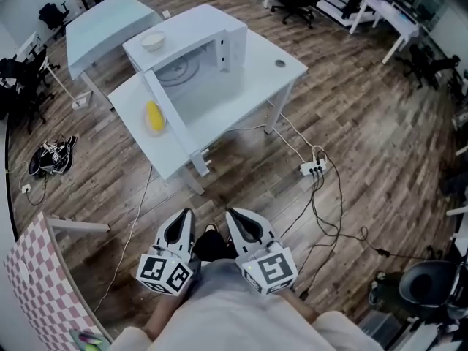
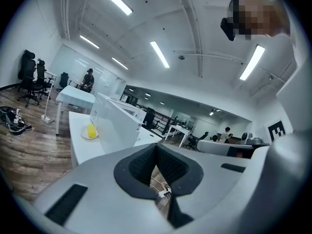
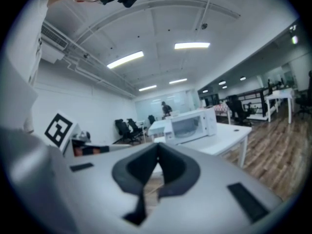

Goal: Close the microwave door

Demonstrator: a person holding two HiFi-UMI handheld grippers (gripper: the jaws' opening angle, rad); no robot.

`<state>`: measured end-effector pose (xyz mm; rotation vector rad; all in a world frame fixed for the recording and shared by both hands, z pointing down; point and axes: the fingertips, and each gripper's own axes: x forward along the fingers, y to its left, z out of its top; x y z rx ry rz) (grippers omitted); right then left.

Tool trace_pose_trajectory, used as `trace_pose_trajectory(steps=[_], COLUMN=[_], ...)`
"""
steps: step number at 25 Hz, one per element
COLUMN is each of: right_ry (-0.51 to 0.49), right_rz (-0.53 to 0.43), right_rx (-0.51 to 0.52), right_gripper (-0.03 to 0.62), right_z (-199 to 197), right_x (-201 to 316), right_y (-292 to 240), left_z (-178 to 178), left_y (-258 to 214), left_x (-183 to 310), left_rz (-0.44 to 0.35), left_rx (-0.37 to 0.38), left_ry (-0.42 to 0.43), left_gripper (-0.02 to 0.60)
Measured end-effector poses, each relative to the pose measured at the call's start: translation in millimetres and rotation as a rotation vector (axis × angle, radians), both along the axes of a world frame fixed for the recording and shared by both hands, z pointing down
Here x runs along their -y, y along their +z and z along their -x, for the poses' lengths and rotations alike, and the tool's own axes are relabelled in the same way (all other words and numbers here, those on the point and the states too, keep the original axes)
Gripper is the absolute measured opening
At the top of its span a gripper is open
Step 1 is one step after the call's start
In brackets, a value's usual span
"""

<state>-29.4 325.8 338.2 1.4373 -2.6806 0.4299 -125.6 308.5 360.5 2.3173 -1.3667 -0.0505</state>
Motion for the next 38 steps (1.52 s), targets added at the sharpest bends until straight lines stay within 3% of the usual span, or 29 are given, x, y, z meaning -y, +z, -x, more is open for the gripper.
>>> trace_pose_trajectory(steps=[11, 38], right_ry=[-0.046, -0.156], right_rz=[0.000, 0.039], right_rx=[0.068, 0.071], right_gripper=[0.023, 0.022], right_z=[3, 5], right_x=[10, 100], right_y=[2, 5], left_z=[5, 9], left_y=[4, 11], left_x=[8, 97], left_rz=[0.031, 0.062], left_rx=[0.007, 0.015], left_ry=[-0.038, -0.069], left_gripper=[0.015, 0.016])
